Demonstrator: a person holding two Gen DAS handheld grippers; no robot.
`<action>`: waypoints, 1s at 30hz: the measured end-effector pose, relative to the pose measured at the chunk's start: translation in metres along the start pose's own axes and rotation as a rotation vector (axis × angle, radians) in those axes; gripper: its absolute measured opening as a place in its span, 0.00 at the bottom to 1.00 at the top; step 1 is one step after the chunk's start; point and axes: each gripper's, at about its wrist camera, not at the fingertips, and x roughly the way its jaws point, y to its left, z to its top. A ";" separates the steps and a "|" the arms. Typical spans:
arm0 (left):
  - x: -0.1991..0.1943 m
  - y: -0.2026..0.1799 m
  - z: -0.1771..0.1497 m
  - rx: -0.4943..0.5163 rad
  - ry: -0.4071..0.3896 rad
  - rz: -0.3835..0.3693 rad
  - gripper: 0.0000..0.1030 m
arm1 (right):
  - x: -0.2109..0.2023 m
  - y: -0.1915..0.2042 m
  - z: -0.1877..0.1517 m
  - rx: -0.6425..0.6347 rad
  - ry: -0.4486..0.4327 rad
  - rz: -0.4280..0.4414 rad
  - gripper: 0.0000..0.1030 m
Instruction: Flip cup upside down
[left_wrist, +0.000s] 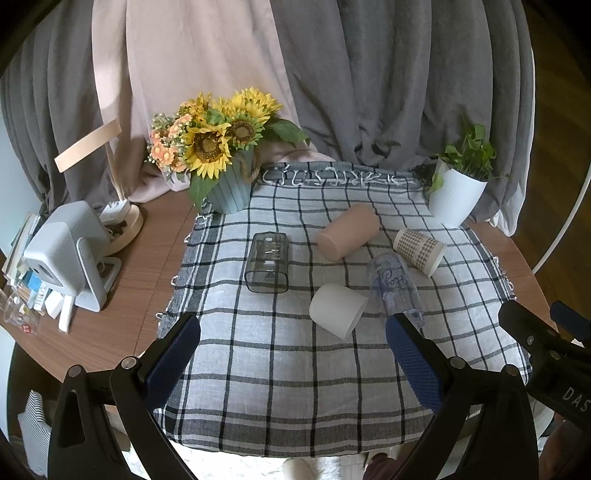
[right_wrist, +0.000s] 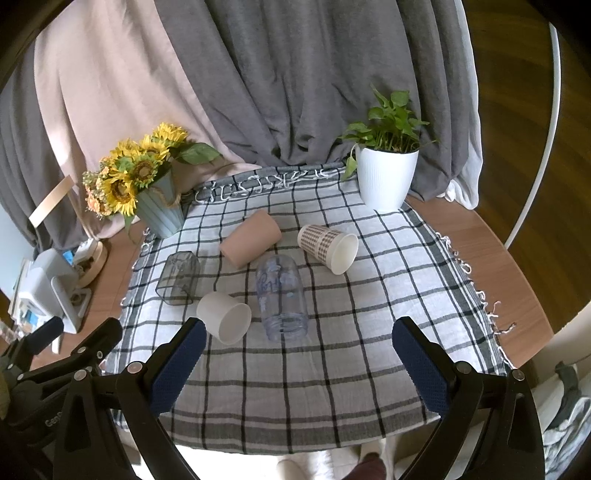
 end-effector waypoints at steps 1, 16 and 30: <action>-0.001 0.000 0.000 0.000 -0.001 0.000 1.00 | 0.000 0.000 0.000 0.000 0.001 0.001 0.98; 0.000 -0.004 -0.003 -0.003 -0.003 -0.005 1.00 | 0.001 -0.002 0.000 0.003 0.001 0.002 0.98; 0.000 -0.002 -0.004 -0.002 -0.003 -0.006 1.00 | 0.000 -0.002 -0.001 0.005 -0.002 0.001 0.98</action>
